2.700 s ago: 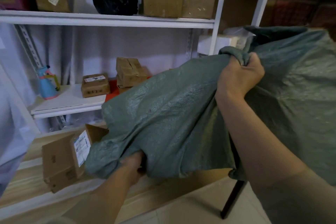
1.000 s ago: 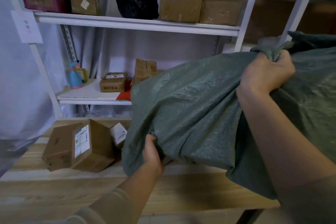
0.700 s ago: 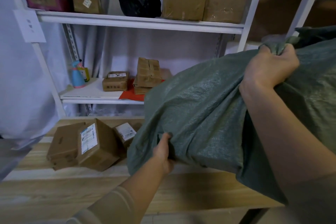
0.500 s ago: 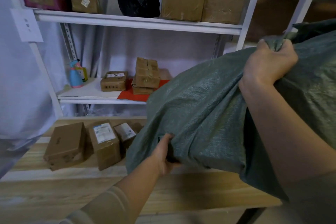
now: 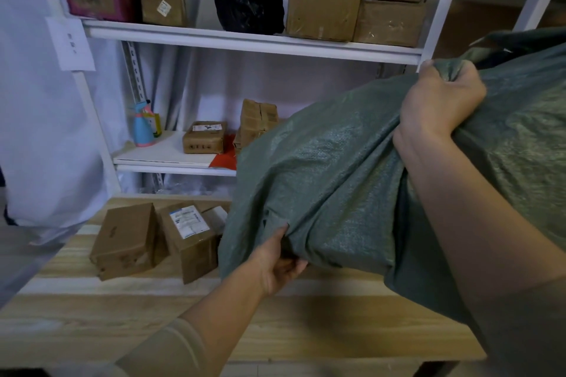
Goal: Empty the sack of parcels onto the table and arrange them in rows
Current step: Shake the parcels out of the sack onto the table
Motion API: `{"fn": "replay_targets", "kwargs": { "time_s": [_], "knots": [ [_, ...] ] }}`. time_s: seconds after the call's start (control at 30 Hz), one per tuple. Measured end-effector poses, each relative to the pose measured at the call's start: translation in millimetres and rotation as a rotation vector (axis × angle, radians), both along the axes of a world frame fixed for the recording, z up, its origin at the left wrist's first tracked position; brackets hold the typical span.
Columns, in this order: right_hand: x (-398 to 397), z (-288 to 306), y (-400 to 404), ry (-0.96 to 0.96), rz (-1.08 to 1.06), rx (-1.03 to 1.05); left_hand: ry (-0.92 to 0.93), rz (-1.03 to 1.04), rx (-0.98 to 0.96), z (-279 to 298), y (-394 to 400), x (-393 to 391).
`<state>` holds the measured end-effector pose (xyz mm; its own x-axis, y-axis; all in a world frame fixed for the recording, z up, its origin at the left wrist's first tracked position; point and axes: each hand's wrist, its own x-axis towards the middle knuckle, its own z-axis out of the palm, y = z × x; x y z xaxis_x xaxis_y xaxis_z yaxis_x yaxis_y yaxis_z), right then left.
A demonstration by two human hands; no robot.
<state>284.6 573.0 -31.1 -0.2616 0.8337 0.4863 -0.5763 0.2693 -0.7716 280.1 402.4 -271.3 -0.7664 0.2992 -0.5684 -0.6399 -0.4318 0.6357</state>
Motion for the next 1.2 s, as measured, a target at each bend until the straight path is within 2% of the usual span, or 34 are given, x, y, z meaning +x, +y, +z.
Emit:
{"fn": "replay_targets", "kwargs": {
  "time_s": [0.17, 0.27, 0.5, 0.63, 0.7, 0.8, 0.87, 0.93, 1.0, 1.03, 1.13, 1.2],
  "knots": [
    [-6, 6, -11, -0.025, 0.014, -0.010, 0.075, -0.152, -0.005, -1, -21, 6],
    [-10, 5, -17, -0.030, 0.041, -0.020, 0.151, -0.290, -0.103, 4, -18, 11],
    [-13, 5, -23, -0.044, 0.070, -0.043, 0.145, -0.164, -0.265, 4, 0, 12],
    [-17, -1, -24, -0.068, 0.073, -0.068, 0.190, -0.186, -0.349, 16, 4, 15],
    [-19, -4, -22, -0.081, 0.056, -0.081, 0.297, -0.170, -0.436, 20, 7, 18],
    [-20, -5, -18, -0.100, 0.033, -0.094, 0.552, -0.175, -0.596, 20, 10, 25],
    [-20, -3, -17, -0.111, 0.012, -0.090, 0.725, -0.124, -0.876, 20, 8, 35],
    [-21, -2, -16, -0.118, 0.005, -0.082, 0.955, 0.086, -1.097, 23, 4, 45],
    [-22, -2, -16, -0.129, -0.004, -0.074, 1.158, 0.269, -1.083, 40, 3, 51],
    [-23, -3, -17, -0.139, -0.010, -0.068, 1.233, 0.298, -1.089, 51, 6, 49],
    [-27, -10, -23, -0.149, 0.022, -0.068, 1.389, 0.233, -1.190, 90, 22, 38],
    [-29, -14, -27, -0.167, 0.048, -0.068, 1.395, 0.159, -1.204, 110, 36, 29]
  ]
}}
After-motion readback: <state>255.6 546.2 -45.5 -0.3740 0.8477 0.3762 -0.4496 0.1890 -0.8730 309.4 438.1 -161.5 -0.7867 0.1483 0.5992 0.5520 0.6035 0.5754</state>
